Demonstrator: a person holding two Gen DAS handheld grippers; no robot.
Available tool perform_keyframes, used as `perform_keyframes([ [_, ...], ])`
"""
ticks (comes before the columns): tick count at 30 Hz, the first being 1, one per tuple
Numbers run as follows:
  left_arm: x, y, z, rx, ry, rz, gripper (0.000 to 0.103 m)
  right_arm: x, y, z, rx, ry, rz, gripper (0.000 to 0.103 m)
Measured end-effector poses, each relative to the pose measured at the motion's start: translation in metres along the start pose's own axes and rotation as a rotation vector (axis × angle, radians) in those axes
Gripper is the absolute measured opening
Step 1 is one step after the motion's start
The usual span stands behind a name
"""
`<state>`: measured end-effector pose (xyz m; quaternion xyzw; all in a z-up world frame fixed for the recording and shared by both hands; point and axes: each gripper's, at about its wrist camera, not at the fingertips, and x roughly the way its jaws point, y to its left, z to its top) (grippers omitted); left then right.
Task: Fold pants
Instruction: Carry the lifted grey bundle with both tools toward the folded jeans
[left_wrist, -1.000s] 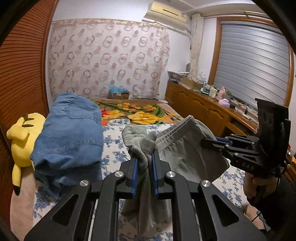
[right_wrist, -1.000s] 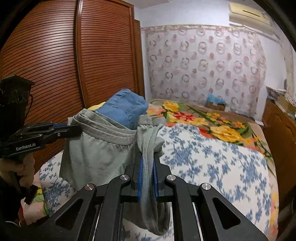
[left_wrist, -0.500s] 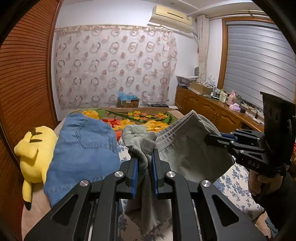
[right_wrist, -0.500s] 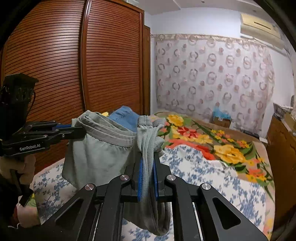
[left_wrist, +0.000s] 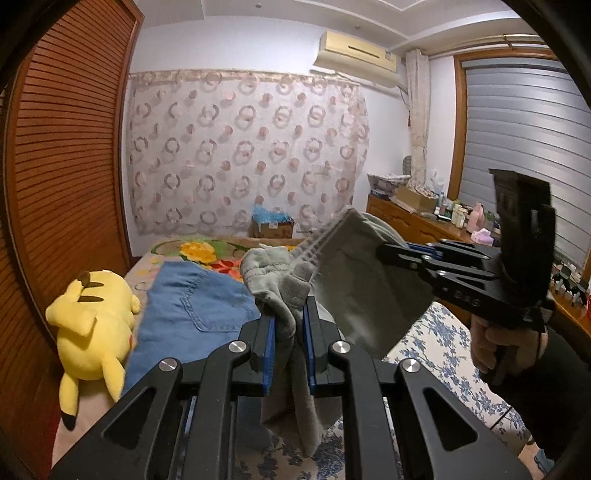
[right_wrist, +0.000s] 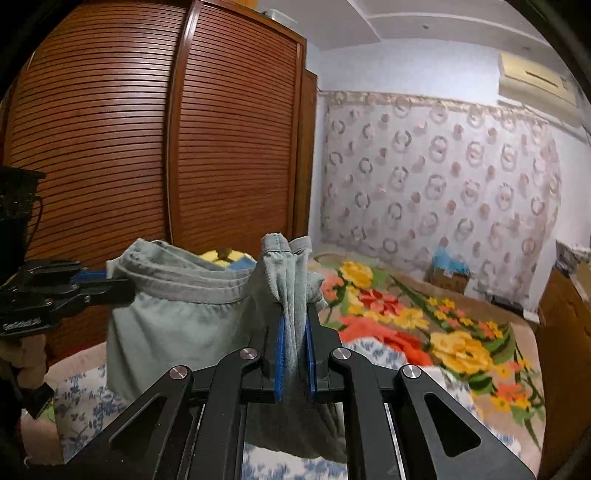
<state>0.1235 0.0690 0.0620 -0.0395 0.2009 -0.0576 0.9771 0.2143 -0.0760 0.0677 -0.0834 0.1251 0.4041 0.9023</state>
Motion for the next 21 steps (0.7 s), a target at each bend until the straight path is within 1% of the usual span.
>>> perform_keyframes([
  [5,-0.002,0.017,0.004,-0.016,-0.012,0.045,0.015,0.025,0.004,0.005,-0.039,-0.029,0.010,0.010],
  [10,0.004,0.039,-0.003,-0.047,-0.013,0.076,0.015,0.051,0.009,0.006,-0.083,-0.047,0.009,0.010],
  [13,0.016,0.054,-0.012,-0.088,0.010,0.094,0.015,0.070,0.010,0.002,-0.099,-0.033,-0.001,0.010],
  [16,0.023,0.061,-0.022,-0.106,0.026,0.107,0.015,0.083,0.004,-0.004,-0.062,-0.003,0.031,0.010],
  [19,0.030,0.067,-0.028,-0.123,0.041,0.110,0.015,0.098,-0.003,-0.008,-0.054,0.021,0.030,0.010],
  [21,0.032,0.071,-0.029,-0.133,0.044,0.115,0.015,0.107,-0.006,-0.004,-0.053,0.034,0.033,0.010],
])
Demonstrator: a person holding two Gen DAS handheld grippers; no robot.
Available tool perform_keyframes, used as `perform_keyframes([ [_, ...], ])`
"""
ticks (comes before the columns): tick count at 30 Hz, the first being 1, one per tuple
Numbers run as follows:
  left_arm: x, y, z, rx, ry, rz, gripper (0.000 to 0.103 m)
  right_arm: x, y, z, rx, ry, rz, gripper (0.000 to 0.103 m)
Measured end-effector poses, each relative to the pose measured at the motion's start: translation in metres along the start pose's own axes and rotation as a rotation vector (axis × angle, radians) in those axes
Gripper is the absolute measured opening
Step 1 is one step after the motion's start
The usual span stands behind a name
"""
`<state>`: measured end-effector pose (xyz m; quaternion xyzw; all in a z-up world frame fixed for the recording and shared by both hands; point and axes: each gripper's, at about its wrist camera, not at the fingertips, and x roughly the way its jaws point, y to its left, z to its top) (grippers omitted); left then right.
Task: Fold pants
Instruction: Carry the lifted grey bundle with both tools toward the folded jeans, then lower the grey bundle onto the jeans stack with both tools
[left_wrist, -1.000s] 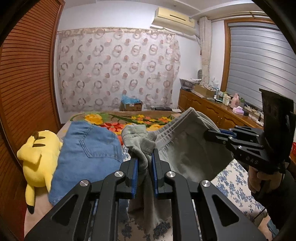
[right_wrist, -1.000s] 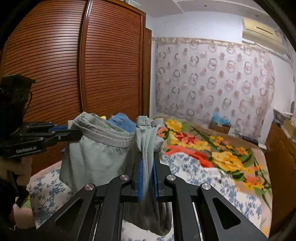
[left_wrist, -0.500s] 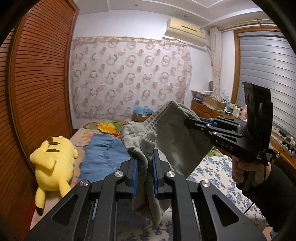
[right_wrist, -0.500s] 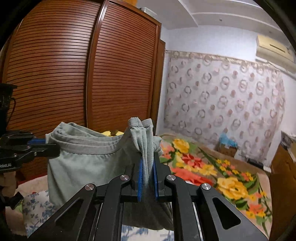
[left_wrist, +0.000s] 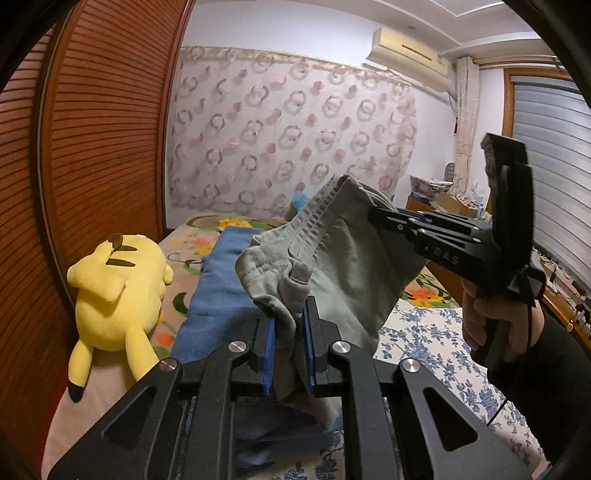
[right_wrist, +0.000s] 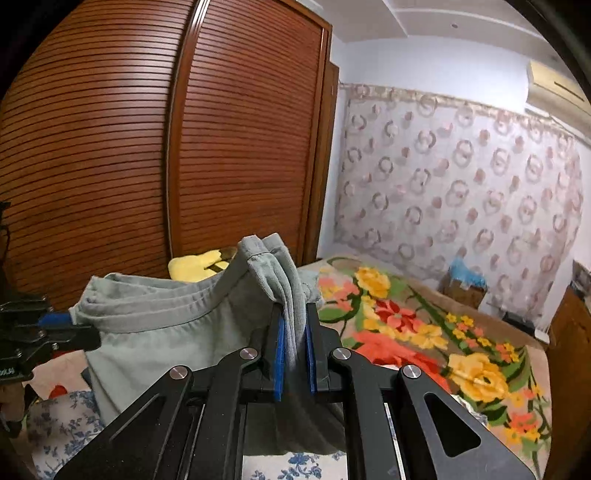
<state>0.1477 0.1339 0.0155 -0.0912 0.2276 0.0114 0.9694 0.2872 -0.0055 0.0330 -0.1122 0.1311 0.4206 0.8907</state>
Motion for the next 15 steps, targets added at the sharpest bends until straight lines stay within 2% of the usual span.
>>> perform_keyframes([
  [4,0.003,0.008,-0.002,-0.021,0.003,0.013,0.015,0.019,-0.003,0.012,-0.011,0.013,0.018,0.010],
  [15,-0.002,0.025,-0.015,-0.081,0.039,0.060,0.015,0.069,-0.006,0.027,-0.022,0.029,0.144,0.010],
])
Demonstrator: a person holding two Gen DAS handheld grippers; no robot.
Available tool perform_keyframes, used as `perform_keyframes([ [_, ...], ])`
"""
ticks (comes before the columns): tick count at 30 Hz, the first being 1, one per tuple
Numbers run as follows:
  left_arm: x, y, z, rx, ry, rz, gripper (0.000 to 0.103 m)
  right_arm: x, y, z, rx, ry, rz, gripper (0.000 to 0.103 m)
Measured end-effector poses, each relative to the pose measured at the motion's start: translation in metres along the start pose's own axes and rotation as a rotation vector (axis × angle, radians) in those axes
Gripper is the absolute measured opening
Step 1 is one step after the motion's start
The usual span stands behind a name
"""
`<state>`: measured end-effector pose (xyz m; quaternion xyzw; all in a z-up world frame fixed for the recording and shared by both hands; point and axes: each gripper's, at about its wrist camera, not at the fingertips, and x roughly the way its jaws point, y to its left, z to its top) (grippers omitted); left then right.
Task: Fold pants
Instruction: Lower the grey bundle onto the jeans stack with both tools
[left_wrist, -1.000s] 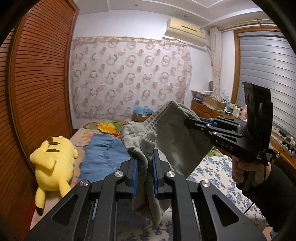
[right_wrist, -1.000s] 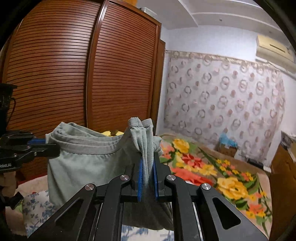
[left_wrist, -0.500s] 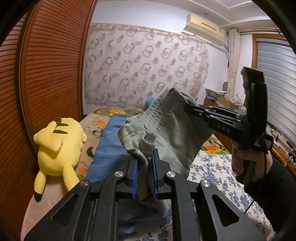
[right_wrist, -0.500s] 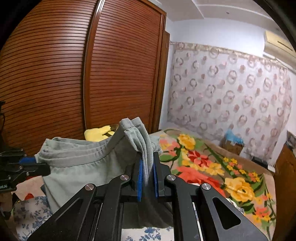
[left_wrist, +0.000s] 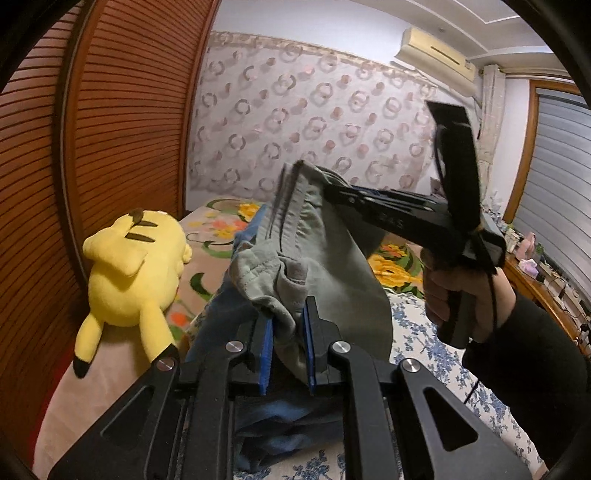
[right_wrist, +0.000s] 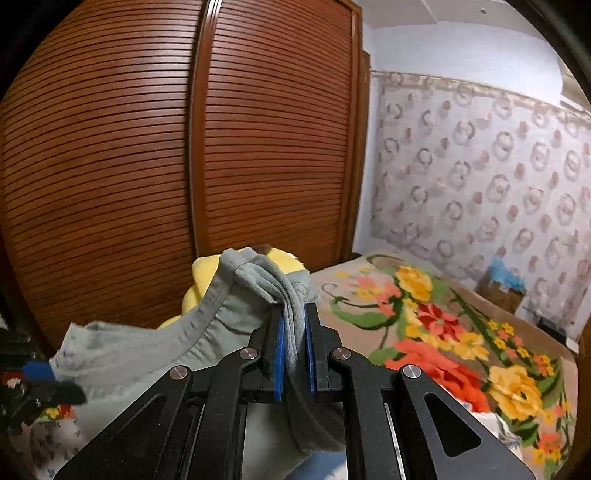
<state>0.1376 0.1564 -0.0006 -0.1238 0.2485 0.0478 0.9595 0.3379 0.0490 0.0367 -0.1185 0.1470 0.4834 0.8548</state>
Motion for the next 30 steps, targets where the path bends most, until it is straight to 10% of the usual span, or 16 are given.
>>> perform_keyframes([
  [6,0.010,0.006,-0.006,-0.016,0.033,0.042,0.017,0.022,-0.009,-0.003,-0.031,0.080,0.020,0.011],
  [11,0.009,0.009,-0.007,-0.025,0.031,0.055,0.017,0.012,-0.032,0.002,-0.009,0.120,0.004,0.035],
  [18,-0.007,0.005,-0.001,-0.021,-0.019,0.069,0.048,-0.032,-0.071,0.009,0.062,0.075,-0.048,0.038],
  [30,0.028,-0.013,-0.012,0.063,0.091,0.040,0.049,-0.003,-0.097,-0.021,0.234,0.213,0.018,0.035],
])
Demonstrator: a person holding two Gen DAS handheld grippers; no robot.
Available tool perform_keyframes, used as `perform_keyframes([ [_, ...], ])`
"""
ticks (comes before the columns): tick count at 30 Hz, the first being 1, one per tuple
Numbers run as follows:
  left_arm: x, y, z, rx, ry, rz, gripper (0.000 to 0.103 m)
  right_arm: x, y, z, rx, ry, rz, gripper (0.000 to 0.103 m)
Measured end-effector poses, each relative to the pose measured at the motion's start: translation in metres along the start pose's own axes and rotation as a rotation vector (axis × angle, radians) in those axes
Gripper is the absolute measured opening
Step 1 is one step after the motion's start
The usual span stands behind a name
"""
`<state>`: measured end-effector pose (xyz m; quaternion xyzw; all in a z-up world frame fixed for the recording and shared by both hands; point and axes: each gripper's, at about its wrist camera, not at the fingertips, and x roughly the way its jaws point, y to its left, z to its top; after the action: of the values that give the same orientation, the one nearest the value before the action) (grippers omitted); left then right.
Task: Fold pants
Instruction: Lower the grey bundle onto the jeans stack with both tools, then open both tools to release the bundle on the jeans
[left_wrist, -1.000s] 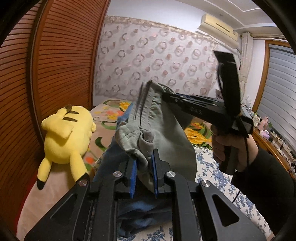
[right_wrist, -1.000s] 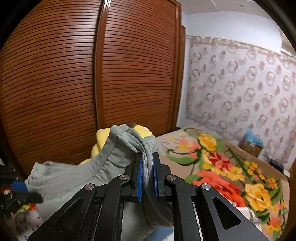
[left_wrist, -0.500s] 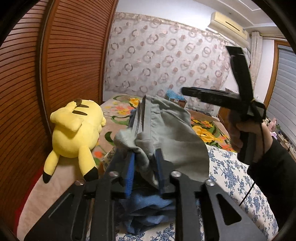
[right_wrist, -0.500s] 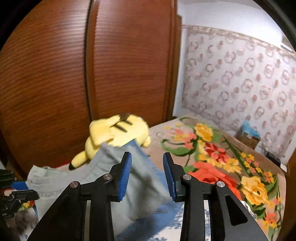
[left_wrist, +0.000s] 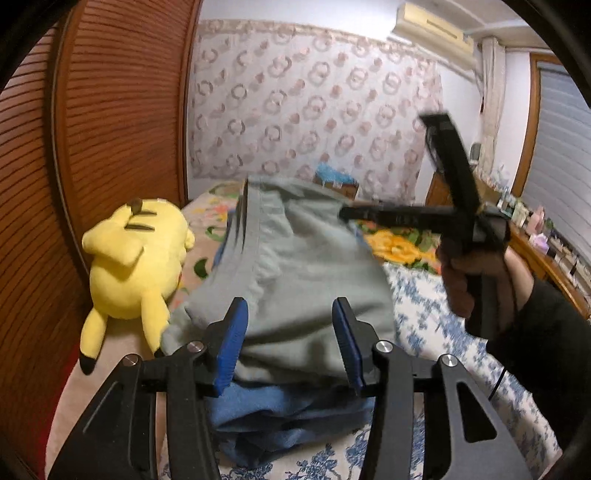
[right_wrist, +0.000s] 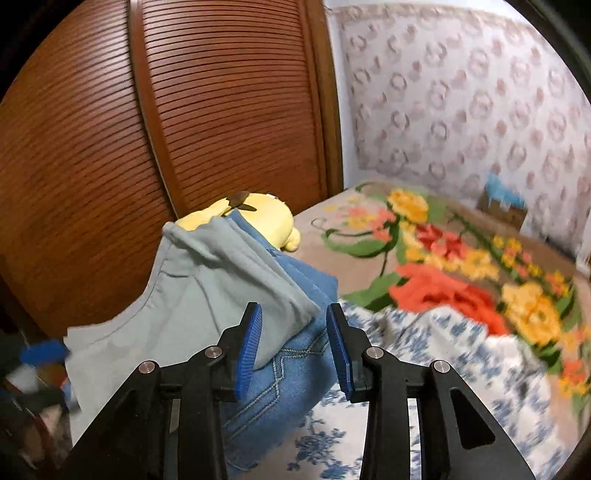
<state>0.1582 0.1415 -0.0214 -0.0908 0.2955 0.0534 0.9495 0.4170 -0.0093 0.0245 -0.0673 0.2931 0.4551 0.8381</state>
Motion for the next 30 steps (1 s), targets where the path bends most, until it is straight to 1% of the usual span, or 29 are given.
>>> perform_keyframes([
  [1,0.003,0.001,-0.002,-0.001,0.013,0.002,0.049,0.004,-0.006,0.003,0.020,-0.002,0.014,0.029],
  [2,0.006,0.002,-0.005,-0.002,0.024,0.003,0.049,0.008,-0.008,0.009,0.033,0.000,0.035,0.013],
  [3,0.009,0.003,-0.007,-0.002,0.034,0.004,0.049,0.012,-0.010,0.012,0.038,0.008,0.069,0.008],
  [4,0.010,0.003,-0.008,-0.001,0.038,0.007,0.049,0.014,-0.010,0.015,0.031,0.004,0.078,0.008],
  [5,0.011,0.003,-0.009,-0.001,0.040,0.008,0.049,0.013,-0.013,0.018,0.028,-0.020,0.051,0.007],
  [6,0.012,0.003,-0.010,-0.002,0.041,0.007,0.049,0.011,-0.017,0.022,0.035,-0.035,0.031,0.007],
  [8,0.013,0.003,-0.011,-0.001,0.041,0.007,0.049,0.012,-0.020,0.027,0.043,-0.038,0.001,0.007],
  [12,0.013,0.002,-0.012,0.004,0.044,0.018,0.049,0.013,-0.002,0.024,-0.044,-0.023,-0.061,0.008],
  [13,0.012,0.002,-0.012,0.002,0.045,0.017,0.049,0.013,0.003,0.023,-0.052,-0.020,-0.069,0.012],
  [15,0.014,0.003,-0.012,0.001,0.047,0.020,0.049,0.008,0.005,0.021,-0.049,-0.019,-0.099,0.025],
  [16,0.013,0.003,-0.012,0.004,0.048,0.025,0.049,0.003,0.008,0.019,-0.045,-0.022,-0.113,0.026],
  [17,0.012,0.002,-0.013,0.007,0.049,0.029,0.049,-0.002,0.010,0.019,-0.043,-0.032,-0.115,0.026],
  [20,0.011,-0.001,-0.018,0.018,0.057,0.035,0.051,-0.017,0.034,0.010,-0.073,-0.051,-0.088,0.028],
  [22,0.010,-0.001,-0.021,0.015,0.064,0.039,0.051,-0.022,0.043,0.001,-0.087,-0.050,-0.055,0.029],
  [26,0.005,-0.004,-0.026,0.021,0.069,0.051,0.052,-0.029,0.055,-0.014,-0.099,-0.041,-0.038,0.029],
  [28,0.003,-0.005,-0.028,0.025,0.071,0.054,0.056,-0.037,0.058,-0.022,-0.098,-0.040,-0.030,0.029],
  [30,-0.003,-0.006,-0.028,0.039,0.058,0.060,0.075,-0.045,0.058,-0.028,-0.095,-0.037,-0.026,0.029],
])
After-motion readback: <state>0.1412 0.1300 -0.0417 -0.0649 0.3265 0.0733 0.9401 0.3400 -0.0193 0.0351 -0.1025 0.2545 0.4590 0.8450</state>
